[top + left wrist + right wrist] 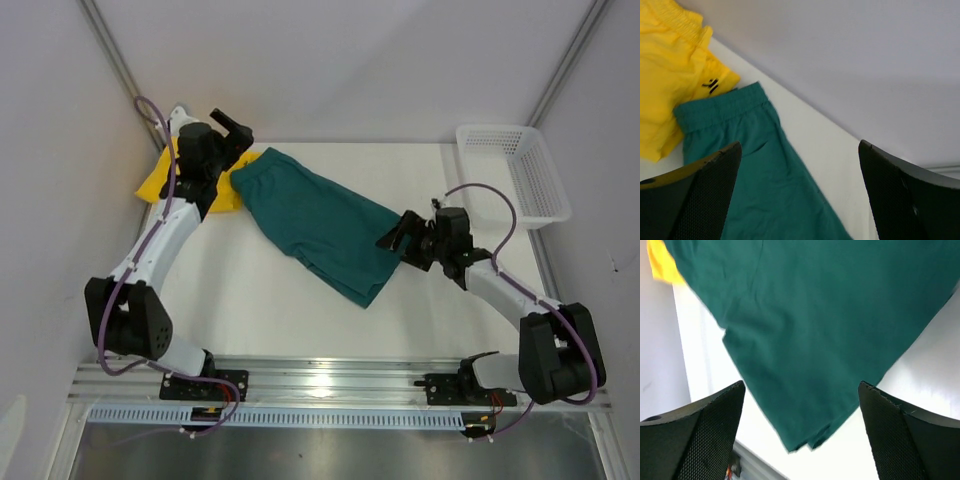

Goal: Fold and stack the shorts
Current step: Fold the shorts

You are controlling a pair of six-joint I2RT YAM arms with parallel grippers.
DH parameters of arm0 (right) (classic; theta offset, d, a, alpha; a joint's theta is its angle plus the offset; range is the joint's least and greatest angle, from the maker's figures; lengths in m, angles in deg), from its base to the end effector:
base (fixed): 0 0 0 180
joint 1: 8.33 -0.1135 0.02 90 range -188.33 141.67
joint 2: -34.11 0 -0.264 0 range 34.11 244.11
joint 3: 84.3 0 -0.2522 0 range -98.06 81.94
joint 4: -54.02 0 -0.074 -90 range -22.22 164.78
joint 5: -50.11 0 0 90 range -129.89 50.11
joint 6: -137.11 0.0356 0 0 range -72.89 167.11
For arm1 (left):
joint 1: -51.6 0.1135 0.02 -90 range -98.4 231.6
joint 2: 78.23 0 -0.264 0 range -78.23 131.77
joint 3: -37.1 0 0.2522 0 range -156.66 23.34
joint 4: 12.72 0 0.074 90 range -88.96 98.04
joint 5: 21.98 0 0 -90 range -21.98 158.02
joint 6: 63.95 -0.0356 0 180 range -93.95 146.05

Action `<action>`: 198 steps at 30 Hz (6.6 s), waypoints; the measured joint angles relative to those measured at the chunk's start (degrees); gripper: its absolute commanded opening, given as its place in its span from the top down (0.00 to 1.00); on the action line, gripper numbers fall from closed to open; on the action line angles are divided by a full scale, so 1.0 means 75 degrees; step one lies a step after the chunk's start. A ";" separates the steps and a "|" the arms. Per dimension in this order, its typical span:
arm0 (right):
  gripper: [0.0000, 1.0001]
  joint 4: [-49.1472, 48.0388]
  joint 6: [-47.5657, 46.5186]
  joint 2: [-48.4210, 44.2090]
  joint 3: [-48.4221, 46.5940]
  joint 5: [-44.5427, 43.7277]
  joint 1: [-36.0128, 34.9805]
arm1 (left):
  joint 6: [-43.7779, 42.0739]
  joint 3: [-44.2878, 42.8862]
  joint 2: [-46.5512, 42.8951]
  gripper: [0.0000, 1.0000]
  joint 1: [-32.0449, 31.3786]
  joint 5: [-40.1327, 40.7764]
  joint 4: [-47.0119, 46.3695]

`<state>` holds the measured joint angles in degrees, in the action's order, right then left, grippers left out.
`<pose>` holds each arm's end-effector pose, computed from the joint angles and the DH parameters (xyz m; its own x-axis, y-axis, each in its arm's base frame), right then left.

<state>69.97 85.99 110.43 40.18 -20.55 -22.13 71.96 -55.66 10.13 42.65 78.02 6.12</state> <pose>0.2687 0.0781 0.2161 -0.7554 0.4243 -0.4994 -0.0111 0.7536 0.6572 0.3660 -0.0514 0.3695 -0.1621 -0.6905 -0.7049 -0.1859 0.7229 -0.6654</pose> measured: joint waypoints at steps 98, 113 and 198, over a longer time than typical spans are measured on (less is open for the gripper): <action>0.32 0.0836 0.0358 0.3028 -0.2667 -0.2177 -0.2113 | 0.2398 0.6231 0.2171 0.01 -0.0114 -0.2057 -0.8090; 0.36 -0.0364 0.0603 0.4587 -0.3756 -0.1647 -0.2722 | 0.3104 0.5805 0.3191 0.01 -0.0458 -0.1469 -0.8961; 0.64 0.1515 -0.0793 0.3754 -0.2629 -0.0236 -0.2544 | -0.0213 1.0040 -0.4368 0.99 -0.2675 0.2387 -0.6105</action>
<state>81.34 80.04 138.58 20.46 -22.32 -41.21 70.37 19.63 -22.63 22.58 95.92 -39.67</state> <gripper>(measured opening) 0.366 0.048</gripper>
